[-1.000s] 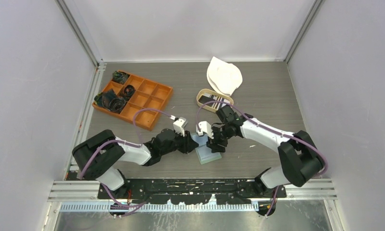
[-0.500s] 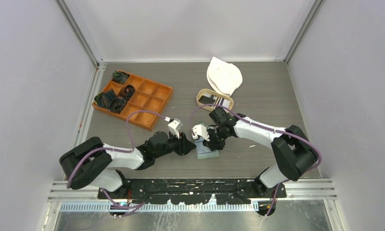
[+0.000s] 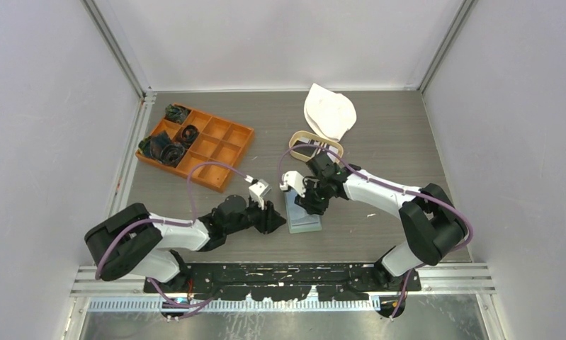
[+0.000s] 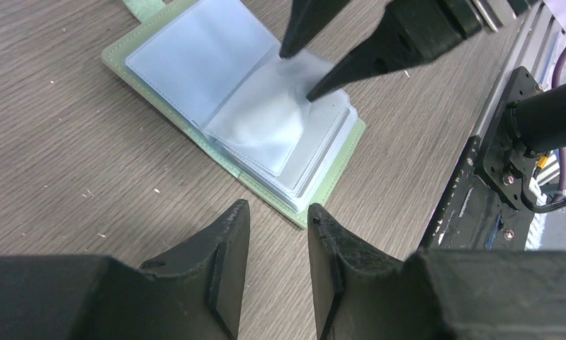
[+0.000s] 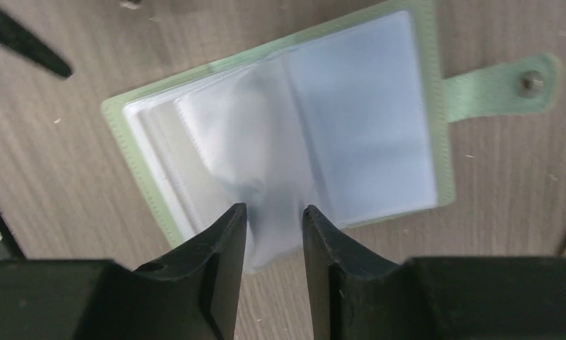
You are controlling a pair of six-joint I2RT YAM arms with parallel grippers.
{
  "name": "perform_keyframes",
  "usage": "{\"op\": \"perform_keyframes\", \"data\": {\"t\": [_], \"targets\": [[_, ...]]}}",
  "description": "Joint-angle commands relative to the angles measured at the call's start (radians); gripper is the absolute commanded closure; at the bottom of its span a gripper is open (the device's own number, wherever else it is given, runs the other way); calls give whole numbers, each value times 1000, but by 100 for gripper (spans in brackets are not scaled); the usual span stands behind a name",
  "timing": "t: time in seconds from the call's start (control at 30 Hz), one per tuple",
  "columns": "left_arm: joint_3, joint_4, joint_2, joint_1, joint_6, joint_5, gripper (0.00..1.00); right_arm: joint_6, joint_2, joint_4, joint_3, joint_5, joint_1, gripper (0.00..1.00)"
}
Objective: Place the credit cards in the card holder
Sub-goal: Turn over the card slot in the card holder.
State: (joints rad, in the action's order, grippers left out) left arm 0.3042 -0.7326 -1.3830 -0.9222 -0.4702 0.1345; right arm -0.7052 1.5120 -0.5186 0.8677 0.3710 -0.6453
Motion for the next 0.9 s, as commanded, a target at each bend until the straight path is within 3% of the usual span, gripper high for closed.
{"op": "perform_keyframes", "data": {"t": [0.0, 0.23, 0.37, 0.53, 0.7, 0.87], "targets": [[0, -124, -52, 0, -35, 24, 63, 148, -22, 146, 34, -142, 9, 57], [0, -218, -151, -7, -108, -23, 63, 268, -28, 297, 13, -360, 17, 39], [1, -216, -160, -7, -162, -51, 64, 343, -25, 327, 20, -410, 40, 38], [21, -198, -160, -7, -187, -56, 64, 435, -30, 306, 33, -245, 91, 41], [82, -182, -208, -9, -208, 7, 66, 513, 23, 192, 99, -63, 159, 53], [60, -229, -222, -9, -210, -1, 67, 344, 36, -65, 191, 145, 207, 54]]}}
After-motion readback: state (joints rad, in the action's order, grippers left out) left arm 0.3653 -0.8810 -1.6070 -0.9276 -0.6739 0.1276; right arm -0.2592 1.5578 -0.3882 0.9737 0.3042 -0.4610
